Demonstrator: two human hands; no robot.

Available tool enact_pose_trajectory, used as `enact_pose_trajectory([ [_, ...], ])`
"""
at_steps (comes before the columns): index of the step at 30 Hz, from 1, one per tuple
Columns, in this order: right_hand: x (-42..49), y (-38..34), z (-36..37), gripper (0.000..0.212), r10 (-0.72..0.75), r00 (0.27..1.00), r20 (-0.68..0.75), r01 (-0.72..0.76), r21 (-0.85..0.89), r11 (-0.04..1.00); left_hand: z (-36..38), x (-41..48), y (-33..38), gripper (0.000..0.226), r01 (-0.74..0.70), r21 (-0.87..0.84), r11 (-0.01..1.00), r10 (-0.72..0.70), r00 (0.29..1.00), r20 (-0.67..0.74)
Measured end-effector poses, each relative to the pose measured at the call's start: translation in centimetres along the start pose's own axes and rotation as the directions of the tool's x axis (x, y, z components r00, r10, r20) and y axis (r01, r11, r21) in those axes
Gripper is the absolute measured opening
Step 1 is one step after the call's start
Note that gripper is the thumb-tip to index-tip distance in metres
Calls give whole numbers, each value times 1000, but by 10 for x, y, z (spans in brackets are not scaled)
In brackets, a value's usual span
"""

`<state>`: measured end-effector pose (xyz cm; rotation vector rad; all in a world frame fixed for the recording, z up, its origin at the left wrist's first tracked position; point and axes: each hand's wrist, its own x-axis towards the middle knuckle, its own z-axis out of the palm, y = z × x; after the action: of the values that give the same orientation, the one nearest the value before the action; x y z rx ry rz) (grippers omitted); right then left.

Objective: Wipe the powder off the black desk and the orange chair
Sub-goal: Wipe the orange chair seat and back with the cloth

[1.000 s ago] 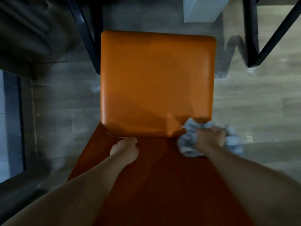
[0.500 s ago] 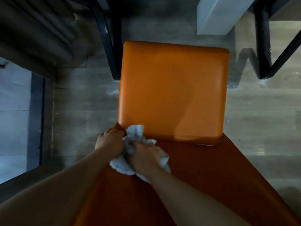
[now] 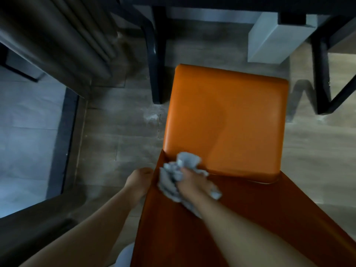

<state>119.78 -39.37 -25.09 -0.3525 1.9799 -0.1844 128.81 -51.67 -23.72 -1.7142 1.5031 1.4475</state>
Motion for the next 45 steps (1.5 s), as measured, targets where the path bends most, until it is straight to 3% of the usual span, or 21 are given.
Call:
enact_pose_trajectory([
  [3, 5, -29, 6, 34, -106, 993, 43, 98, 159, 982, -7, 2, 0, 16, 115, -180, 977, -115, 993, 11],
  [5, 7, -4, -7, 43, 36, 997, 70, -52, 240, 969, -9, 1, 4, 15, 131, -194, 972, -119, 990, 73],
  [7, 8, 27, -18, 40, 223, 973, -55, -208, 197, 958, -10, 0, 5, 18, 125, -179, 976, -109, 989, 98],
  [8, 6, 33, -24, 36, 299, 952, -62, -273, 266, 925, -11, -1, 5, 19, 128, -170, 977, -110, 988, 107],
  [9, -1, 25, -26, 36, 291, 956, 22, -280, 355, 892, -11, 1, 2, 21, 124, -168, 978, -108, 989, 104],
  [10, -10, 7, -26, 46, 140, 977, 162, -196, 418, 887, -11, 3, 2, 22, 134, -174, 975, -117, 987, 106],
  [12, -9, -21, -9, 73, -93, 993, 77, 58, 376, 925, -12, 7, 4, 21, 176, -231, 957, -153, 981, 116],
  [14, -5, -47, 4, 34, -36, 999, 18, 29, 305, 952, -14, 7, 6, 19, 256, -292, 921, -232, 966, 117],
  [15, -5, -49, 7, 35, -63, 997, -44, 73, 266, 961, -17, 5, 5, 20, 270, -317, 909, -246, 962, 116],
  [18, -8, -34, 6, 31, -184, 981, 57, 160, 292, 943, -22, 0, 3, 23, 214, -310, 926, -179, 974, 138],
  [22, 7, -35, 4, 23, -139, 987, 76, 123, 184, 975, -19, 1, -1, 18, 173, -362, 916, -136, 983, 127],
  [26, 14, -49, 5, 33, -64, 997, 44, 58, 127, 990, -11, 11, 0, 22, 76, -270, 960, -58, 995, 76],
  [29, -8, -31, 4, 53, -154, 988, 24, 152, 91, 984, -8, 18, 2, 18, -32, -49, 998, 34, 999, 34],
  [32, -18, -19, 6, 51, -167, 986, -21, 168, 81, 982, -3, 21, 4, 18, -117, 147, 982, 120, 993, -16],
  [35, 1, 9, 7, 39, -56, 997, -47, 46, -195, 980, 7, 18, 8, 27, -206, 423, 882, 215, 976, 27],
  [37, 6, 60, -12, 36, 74, 992, -106, -103, -296, 950, 15, 16, 12, 34, -251, 540, 804, 211, 968, 136],
  [41, -7, 165, -80, 39, 312, 928, -205, -372, -449, 812, 30, 8, 16, 51, -335, 820, 464, 141, 942, 305],
  [43, -9, 164, -81, 38, 315, 927, -205, -375, -443, 815, 38, 3, 16, 52, -350, 875, 334, 122, 937, 328],
  [45, -8, 125, -53, 38, 190, 976, -105, -215, -365, 906, 47, -3, 15, 49, -369, 895, 252, 92, 929, 357],
])
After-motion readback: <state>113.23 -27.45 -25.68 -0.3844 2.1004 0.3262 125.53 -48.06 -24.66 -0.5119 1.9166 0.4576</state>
